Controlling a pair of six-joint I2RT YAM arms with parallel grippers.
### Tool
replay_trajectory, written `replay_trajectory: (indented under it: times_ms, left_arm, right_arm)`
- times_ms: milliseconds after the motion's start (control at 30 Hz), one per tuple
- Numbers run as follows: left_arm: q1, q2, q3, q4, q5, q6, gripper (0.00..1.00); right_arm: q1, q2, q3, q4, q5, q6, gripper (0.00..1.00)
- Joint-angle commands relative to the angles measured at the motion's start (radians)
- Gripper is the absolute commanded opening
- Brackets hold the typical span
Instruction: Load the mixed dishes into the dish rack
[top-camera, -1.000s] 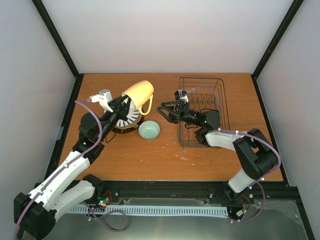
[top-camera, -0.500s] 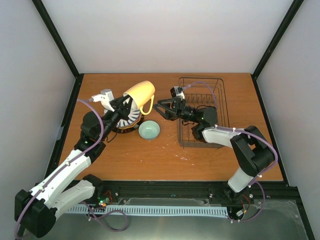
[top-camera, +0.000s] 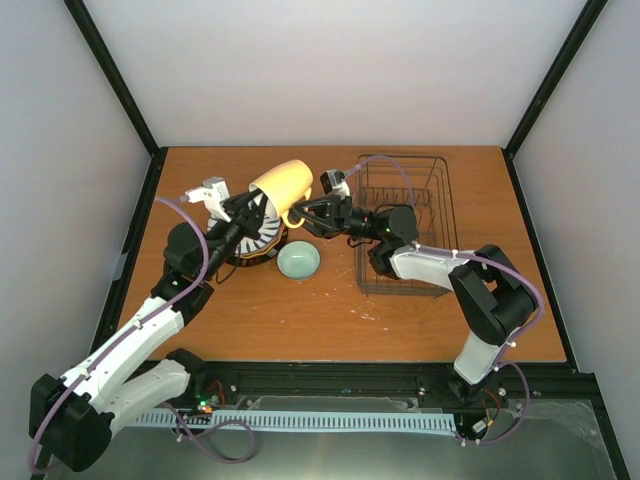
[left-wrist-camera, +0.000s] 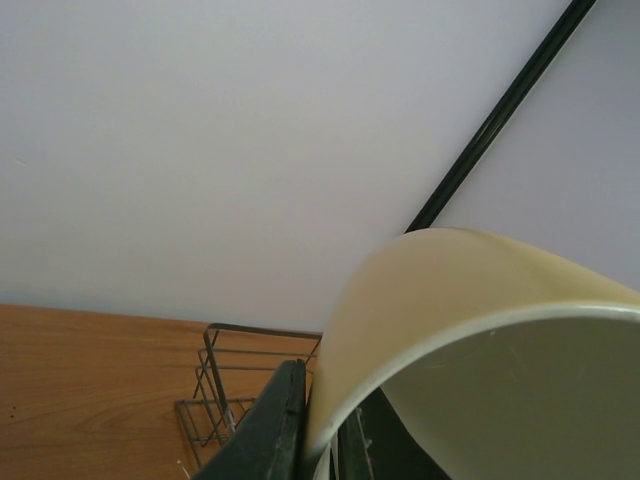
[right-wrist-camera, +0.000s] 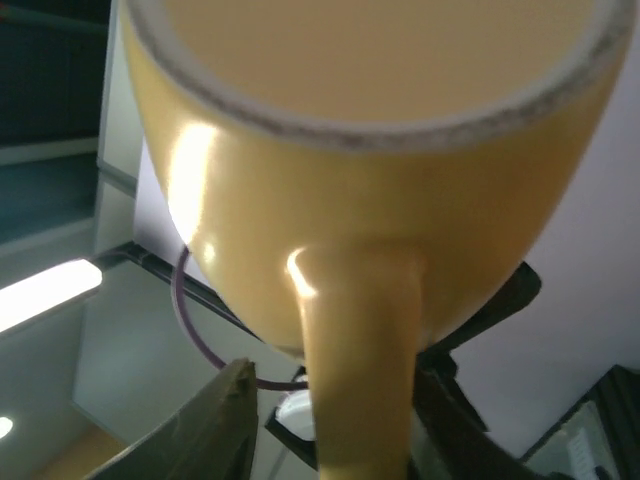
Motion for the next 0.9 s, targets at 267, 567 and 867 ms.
replay_trajectory:
  times_ms: [267,567,867]
  left_arm:
    - [-0.014,-0.011,0.068,0.065,-0.019,-0.005,0.04]
    - [-0.013,-0.029,0.11,-0.079,-0.108,0.024,0.99]
    - [-0.014,-0.193,0.123,-0.301,-0.375,0.13,1.0]
  right_arm:
    - [0.014,0.013,0.025,0.044,-0.007,-0.01,0.03]
    - [-0.015,-0.103,-0.006,-0.235,-0.017,-0.202,0.03]
    - [-0.156,-0.453,0.239,-1.532,0.215,-1.073,0.03]
